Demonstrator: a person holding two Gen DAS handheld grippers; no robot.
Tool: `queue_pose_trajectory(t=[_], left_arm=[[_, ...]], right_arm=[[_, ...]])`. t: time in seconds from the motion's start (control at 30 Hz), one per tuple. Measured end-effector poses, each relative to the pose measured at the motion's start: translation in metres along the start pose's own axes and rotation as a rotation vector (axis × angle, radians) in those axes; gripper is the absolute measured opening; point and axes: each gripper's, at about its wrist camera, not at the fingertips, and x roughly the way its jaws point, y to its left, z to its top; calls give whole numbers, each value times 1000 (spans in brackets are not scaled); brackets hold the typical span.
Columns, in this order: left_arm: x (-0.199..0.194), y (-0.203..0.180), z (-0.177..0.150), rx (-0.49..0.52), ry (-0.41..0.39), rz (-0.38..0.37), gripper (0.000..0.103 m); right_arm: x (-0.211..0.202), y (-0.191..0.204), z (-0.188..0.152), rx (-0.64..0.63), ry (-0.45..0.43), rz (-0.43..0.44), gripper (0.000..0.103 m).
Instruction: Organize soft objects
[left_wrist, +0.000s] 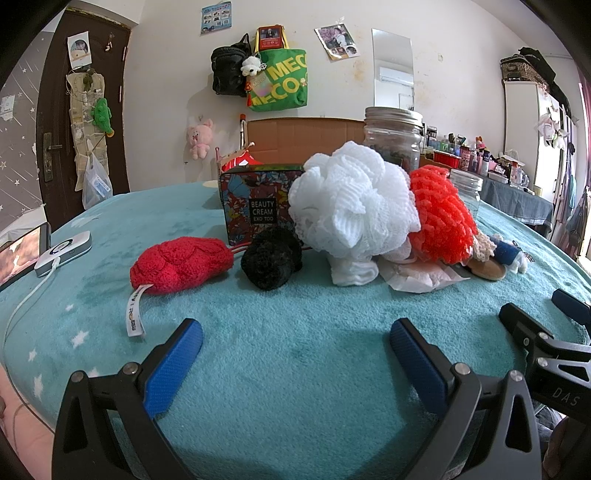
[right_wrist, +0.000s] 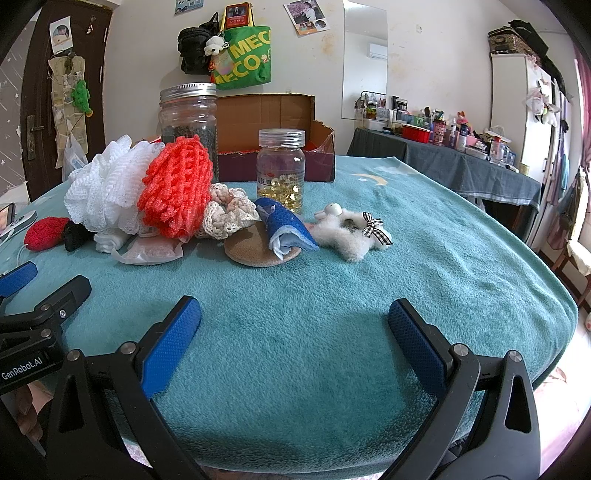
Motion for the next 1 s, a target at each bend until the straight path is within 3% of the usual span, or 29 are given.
queue_pose_trajectory(t=[1.0], left_arm=[[0,0,0,-1,1,-1,103]], right_arm=[[-5,-8,-2,2,-3,3,103]])
